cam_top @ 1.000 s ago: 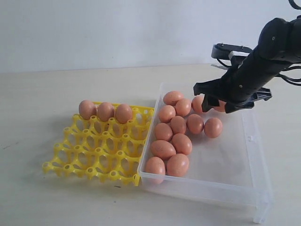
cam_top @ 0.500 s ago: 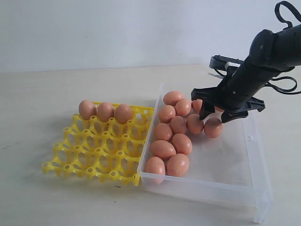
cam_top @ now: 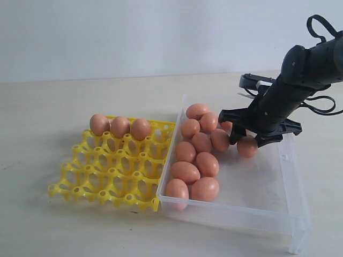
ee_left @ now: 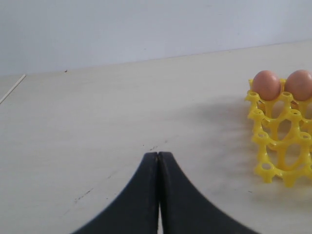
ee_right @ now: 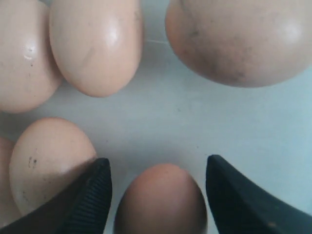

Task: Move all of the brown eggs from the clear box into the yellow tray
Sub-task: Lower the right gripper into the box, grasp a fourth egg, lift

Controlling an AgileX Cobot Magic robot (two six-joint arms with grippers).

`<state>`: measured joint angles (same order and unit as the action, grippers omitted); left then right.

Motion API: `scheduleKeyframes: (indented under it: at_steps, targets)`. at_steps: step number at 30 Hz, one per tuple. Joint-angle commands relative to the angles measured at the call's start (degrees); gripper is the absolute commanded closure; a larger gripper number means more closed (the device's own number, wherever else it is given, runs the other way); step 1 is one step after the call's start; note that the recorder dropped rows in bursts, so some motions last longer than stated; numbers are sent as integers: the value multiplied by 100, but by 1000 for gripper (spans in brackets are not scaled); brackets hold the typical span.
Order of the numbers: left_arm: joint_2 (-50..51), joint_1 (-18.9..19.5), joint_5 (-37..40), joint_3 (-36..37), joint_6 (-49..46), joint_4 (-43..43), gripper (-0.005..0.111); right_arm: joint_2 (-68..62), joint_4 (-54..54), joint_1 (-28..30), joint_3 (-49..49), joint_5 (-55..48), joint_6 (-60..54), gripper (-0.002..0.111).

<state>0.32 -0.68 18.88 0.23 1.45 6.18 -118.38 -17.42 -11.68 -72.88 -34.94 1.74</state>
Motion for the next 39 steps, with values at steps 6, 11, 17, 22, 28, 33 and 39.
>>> scheduleKeyframes:
  at_steps: [6, 11, 17, 22, 28, 33, 39]
  targets:
    - [-32, 7, -79, -23, 25, -38, 107, -157, -40, 11, -13, 81, -17, 58]
    - [-32, 7, -79, -23, 25, -38, 107, -143, -40, 11, -13, -284, -481, 108]
    - [-32, 7, -79, -23, 25, -38, 107, 357, -40, 11, -13, -158, -623, 108]
    - [-32, 7, -79, -23, 25, -38, 107, 1013, 94, -106, -2, -15, -623, 108]
    - [-32, 7, -79, -23, 25, -38, 107, 1770, 107, -736, -2, 718, -623, 108]
    - [-32, 7, -79, -23, 25, -38, 107, 1976, 107, -1682, 405, 2212, -623, 108]
    - [-32, 7, -79, -23, 25, -38, 107, 1633, -62, -2530, 942, 4252, -623, 108]
